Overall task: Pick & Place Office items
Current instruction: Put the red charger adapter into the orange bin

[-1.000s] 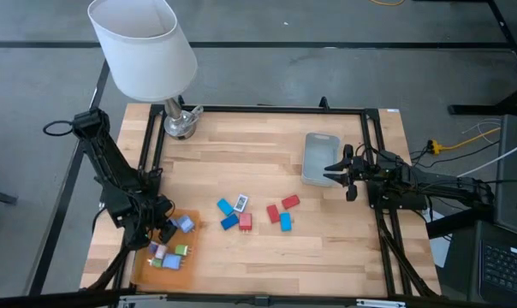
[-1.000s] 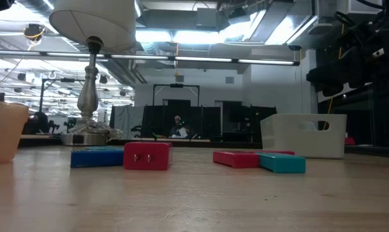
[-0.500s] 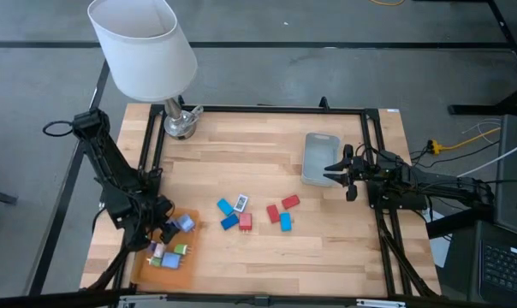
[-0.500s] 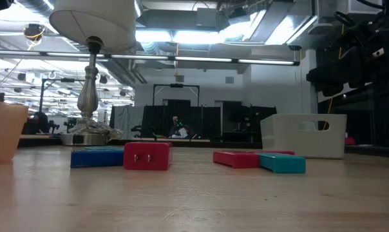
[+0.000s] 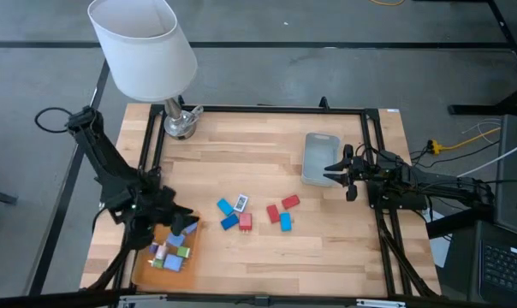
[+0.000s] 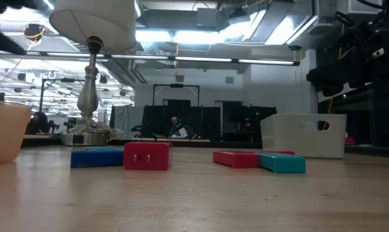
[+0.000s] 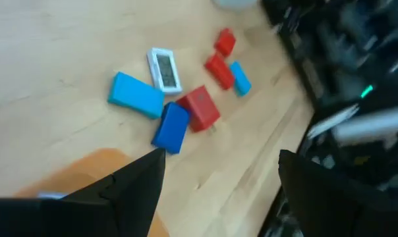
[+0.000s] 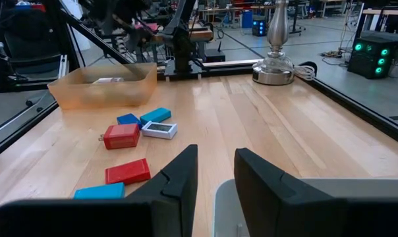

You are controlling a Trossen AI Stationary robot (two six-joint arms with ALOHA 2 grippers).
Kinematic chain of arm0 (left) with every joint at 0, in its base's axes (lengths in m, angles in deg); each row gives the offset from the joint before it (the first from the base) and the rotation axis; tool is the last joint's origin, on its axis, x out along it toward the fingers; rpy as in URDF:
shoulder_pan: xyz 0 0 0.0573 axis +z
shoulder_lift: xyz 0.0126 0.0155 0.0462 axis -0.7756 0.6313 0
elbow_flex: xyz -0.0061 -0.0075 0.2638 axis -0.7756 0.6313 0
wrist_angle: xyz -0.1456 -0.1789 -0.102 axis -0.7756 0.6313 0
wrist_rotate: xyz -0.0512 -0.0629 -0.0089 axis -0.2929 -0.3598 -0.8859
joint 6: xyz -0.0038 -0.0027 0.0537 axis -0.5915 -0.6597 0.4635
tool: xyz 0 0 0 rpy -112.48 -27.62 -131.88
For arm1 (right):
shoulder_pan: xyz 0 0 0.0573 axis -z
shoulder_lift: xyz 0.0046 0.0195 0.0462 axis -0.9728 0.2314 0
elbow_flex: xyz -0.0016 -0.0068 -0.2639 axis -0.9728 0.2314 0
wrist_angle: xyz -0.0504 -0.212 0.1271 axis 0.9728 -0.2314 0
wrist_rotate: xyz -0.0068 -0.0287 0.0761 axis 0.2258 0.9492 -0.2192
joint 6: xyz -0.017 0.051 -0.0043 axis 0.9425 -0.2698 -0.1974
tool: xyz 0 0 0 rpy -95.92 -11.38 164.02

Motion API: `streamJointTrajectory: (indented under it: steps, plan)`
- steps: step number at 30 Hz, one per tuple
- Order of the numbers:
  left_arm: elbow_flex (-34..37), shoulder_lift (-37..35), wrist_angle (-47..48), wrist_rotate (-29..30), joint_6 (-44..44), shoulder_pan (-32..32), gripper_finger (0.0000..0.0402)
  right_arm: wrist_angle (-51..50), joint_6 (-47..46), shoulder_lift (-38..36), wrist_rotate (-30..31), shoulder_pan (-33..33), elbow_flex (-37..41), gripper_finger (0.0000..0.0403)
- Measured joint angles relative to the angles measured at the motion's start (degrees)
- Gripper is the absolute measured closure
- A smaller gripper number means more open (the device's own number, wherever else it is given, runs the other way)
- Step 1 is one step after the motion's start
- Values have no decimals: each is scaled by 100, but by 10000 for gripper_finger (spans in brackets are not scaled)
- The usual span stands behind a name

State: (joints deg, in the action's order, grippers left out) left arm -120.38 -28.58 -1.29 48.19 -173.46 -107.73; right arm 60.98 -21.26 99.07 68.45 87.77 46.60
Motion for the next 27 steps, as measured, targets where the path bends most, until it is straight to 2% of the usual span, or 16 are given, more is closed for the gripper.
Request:
streamJointTrajectory:
  steps: [5,7,10,14,19,23,27]
  plan:
    - [-624,192,-688,-1227,2835,1304,114,0,0,0,1,-1,0,302]
    - [-998,402,-693,-1953,4019,1911,114,0,-1,0,1,-1,0,302]
    - [-1641,852,-305,-2957,5606,2751,114,0,-2,0,0,0,0,302]
    - [-2542,1711,843,-3984,7393,3634,114,0,-1,0,1,0,0,302]
    - [-3381,2882,2035,-4360,10073,4185,114,-1,-1,0,1,0,0,302]
    - [-3811,3635,2218,-4634,11972,4143,114,0,-1,0,1,0,0,302]
    - [-4213,4234,2401,-4484,13530,3909,114,0,-1,0,1,0,0,302]
